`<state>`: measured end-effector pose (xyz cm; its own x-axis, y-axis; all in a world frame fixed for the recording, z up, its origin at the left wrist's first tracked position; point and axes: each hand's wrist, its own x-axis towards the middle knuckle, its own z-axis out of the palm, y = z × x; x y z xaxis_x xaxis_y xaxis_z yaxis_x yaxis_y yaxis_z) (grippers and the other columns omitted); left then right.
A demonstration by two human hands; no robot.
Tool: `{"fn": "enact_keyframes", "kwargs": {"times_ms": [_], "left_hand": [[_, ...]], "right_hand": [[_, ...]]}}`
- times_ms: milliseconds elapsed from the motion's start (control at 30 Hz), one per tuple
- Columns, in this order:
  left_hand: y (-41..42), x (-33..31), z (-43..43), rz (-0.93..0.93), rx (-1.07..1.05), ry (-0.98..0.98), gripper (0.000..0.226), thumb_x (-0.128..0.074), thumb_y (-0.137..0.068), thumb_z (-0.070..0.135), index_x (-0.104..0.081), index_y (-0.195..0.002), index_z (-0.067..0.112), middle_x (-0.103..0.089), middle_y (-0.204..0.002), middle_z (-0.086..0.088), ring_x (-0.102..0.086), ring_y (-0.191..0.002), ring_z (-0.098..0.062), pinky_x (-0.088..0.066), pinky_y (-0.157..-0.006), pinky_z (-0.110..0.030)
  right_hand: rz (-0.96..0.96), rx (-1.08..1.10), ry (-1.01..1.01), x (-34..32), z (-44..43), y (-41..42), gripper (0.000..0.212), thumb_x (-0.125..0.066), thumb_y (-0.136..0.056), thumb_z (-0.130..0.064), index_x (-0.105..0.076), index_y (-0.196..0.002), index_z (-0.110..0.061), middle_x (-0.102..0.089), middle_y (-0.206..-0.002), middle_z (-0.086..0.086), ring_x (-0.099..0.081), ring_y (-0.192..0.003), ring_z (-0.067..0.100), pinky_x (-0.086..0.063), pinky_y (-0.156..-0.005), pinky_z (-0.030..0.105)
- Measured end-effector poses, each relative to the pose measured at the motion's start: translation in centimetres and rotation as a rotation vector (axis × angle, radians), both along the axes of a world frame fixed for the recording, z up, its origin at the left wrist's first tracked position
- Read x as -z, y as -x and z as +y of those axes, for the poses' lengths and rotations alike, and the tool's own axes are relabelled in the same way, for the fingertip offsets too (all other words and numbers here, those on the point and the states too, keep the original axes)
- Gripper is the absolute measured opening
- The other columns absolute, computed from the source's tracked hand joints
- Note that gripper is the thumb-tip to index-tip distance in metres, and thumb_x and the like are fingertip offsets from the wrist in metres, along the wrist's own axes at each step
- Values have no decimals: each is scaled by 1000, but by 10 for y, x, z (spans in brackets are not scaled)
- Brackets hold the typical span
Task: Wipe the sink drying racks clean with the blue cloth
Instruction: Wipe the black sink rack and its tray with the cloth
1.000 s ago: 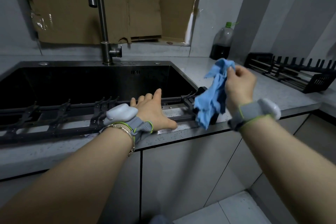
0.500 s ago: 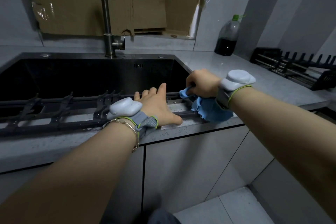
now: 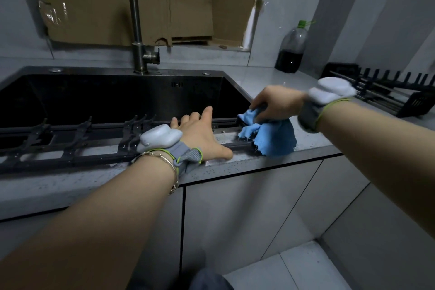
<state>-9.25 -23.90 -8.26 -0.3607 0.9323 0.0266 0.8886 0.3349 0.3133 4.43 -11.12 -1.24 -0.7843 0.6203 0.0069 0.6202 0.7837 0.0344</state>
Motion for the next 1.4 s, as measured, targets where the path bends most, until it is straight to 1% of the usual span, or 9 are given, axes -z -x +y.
{"fn": "enact_keyframes", "kwargs": {"times_ms": [200,400,567,600,733,833,967,1167,1400], "left_hand": [[1,-1,-1,-13,4,15,117,-70,-63,62,-1,-150,25,-27,-149,-7,-23,-138,-29,-6,-115,-48],[1,1,0,4,3,-6,118,-70,-62,61,0,-150,25,-26,-149,-7,-22,-139,-28,-5,-115,-48],[2,2,-2,1,4,0,118,-70,-62,62,-1,-150,24,-28,-149,-7,-24,-138,-28,-7,-115,-48],[2,1,-1,1,3,-5,118,-70,-62,63,-2,-150,24,-28,-148,-7,-25,-138,-28,-7,-115,-48],[3,0,0,-5,6,3,118,-70,-62,63,-1,-150,25,-28,-149,-7,-24,-138,-28,-7,-115,-49],[2,-1,0,-12,9,4,117,-70,-62,63,-2,-150,25,-28,-149,-7,-24,-138,-29,-7,-115,-48],[3,0,0,-17,9,-1,118,-70,-62,63,-2,-150,25,-27,-149,-7,-23,-138,-29,-6,-115,-48],[4,2,1,-6,8,-12,118,-69,-61,64,-3,-150,25,-29,-147,-7,-25,-137,-28,-7,-115,-48],[1,3,0,10,-3,-41,117,-71,-62,60,-4,-150,21,-31,-146,-8,-27,-136,-29,-7,-114,-49]], "right_hand": [[33,17,-70,19,3,16,12,-61,-83,-13,-64,-92,-6,-56,-85,10,-49,-80,25,-34,-67,26],[199,5,-20,27,12,8,12,-56,-83,-2,-62,-88,7,-55,-81,17,-46,-77,24,-29,-63,27],[925,181,81,24,21,-2,11,-55,-84,1,-59,-74,-4,-47,-70,12,-42,-71,16,-30,-53,25],[926,185,66,19,20,-3,9,-57,-83,-1,-60,-75,-1,-46,-70,12,-41,-70,16,-29,-52,26],[323,64,98,7,12,5,16,-64,-84,-14,-69,-94,-3,-58,-81,7,-50,-77,15,-33,-57,25],[118,47,79,16,1,21,22,-60,-87,-19,-68,-96,0,-58,-81,8,-48,-75,17,-34,-58,26],[96,-51,8,26,-5,29,21,-60,-86,-18,-70,-97,-3,-66,-92,15,-56,-83,27,-43,-71,30],[58,51,-35,14,0,12,23,-57,-88,-19,-61,-72,-3,-51,-69,9,-48,-74,26,-33,-64,27],[-57,14,57,21,-14,48,19,-55,-91,-29,-63,-88,-12,-55,-85,6,-49,-79,18,-34,-63,25]]}}
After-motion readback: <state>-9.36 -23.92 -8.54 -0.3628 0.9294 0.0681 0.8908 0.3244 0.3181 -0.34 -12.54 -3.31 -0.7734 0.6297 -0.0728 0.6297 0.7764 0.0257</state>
